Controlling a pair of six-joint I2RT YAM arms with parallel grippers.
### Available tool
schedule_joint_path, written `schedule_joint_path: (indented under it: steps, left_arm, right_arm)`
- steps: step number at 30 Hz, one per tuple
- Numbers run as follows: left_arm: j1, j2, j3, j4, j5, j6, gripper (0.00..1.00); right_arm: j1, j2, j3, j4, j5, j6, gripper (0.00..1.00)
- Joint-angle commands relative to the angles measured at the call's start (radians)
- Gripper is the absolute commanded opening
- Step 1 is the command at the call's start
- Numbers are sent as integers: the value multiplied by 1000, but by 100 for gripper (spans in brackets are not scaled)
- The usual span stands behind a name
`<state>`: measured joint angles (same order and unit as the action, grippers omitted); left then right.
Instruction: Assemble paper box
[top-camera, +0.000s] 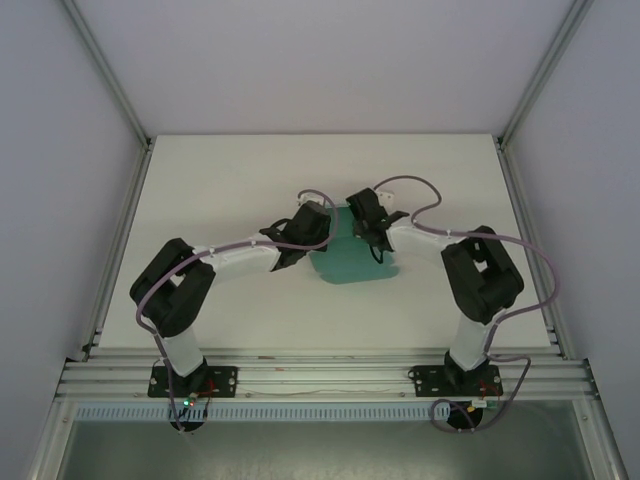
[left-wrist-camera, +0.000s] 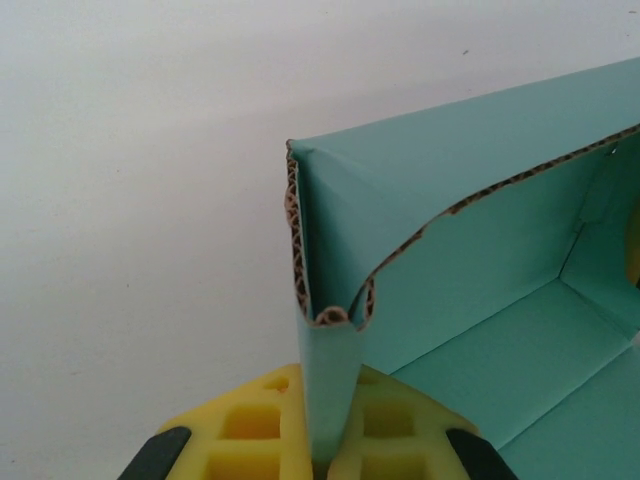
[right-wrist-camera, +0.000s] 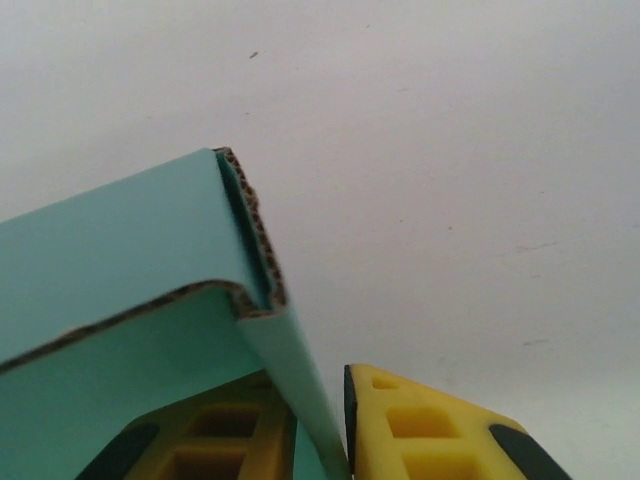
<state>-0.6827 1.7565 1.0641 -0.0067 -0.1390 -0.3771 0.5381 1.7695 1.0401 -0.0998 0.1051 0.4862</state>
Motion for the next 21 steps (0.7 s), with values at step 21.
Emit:
schedule_joint_path:
  steps: [21]
  left_arm:
    - [-2,-8,25,-48,-10,-18,0]
  right_arm:
    - [-106,29,-33,-8,1,24,4]
